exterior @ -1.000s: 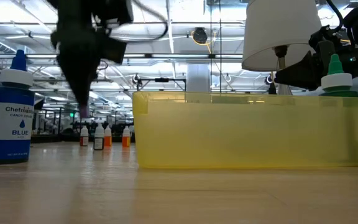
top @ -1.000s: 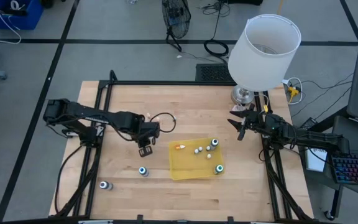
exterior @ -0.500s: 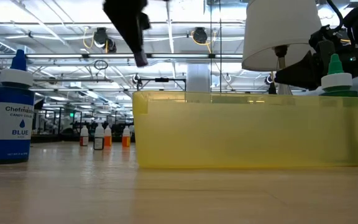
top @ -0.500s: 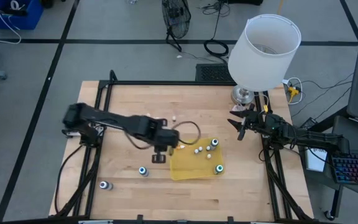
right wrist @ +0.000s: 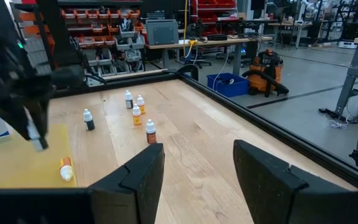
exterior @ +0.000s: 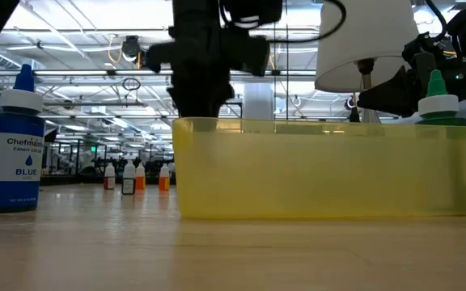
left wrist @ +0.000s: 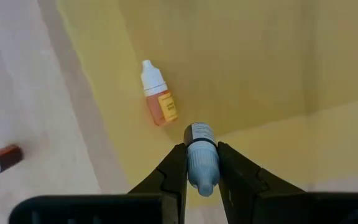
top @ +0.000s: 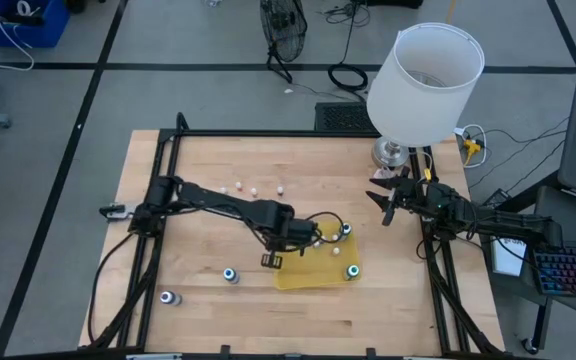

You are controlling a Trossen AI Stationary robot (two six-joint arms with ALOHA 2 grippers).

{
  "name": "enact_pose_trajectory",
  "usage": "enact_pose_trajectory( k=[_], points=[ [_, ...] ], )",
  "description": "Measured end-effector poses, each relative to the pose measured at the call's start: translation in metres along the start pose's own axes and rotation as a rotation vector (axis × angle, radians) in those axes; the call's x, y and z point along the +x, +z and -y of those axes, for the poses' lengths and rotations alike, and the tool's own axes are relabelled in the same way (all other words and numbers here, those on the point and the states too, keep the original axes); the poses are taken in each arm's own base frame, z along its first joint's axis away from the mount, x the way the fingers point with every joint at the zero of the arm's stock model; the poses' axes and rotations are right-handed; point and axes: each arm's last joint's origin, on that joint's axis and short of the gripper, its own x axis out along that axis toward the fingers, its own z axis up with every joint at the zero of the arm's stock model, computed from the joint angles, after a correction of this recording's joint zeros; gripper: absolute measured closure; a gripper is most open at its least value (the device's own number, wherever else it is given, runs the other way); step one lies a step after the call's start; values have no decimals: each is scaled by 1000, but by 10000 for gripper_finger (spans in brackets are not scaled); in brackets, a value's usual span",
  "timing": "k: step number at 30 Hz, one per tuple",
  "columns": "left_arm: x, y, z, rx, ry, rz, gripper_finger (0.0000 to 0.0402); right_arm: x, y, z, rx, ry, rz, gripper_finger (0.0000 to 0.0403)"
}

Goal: Pick & Place food coloring
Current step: Put the left small black food coloring bottle into the yellow bin, then put the right small black food coloring bottle into the yellow bin

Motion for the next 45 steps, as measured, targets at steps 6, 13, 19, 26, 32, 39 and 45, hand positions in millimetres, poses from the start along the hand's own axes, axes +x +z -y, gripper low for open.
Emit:
enact_pose_trajectory(
  k=[6,13,19,26,32,39,45],
  points=[
    [24,3,-7,-21,-29,-53,334,0,0,0,0,0,0,222],
    [40,5,-13,-37,-63,-84,334,0,0,0,0,-1,0,222],
    [41,5,-14,-43,-72,-82,328,0,0,0,0,0,-1,222],
    [32,3,-14,-72,-75,-68,220,0,0,0,0,0,0,222],
    [8,-1,-14,-98,-70,-26,178,0,1,0,1,0,6,222],
    [-48,-25,-18,-166,30,-3,173,0,1,0,3,0,14,222],
    [-62,-64,-35,-369,55,-66,172,0,1,0,3,1,14,222]
  ],
)
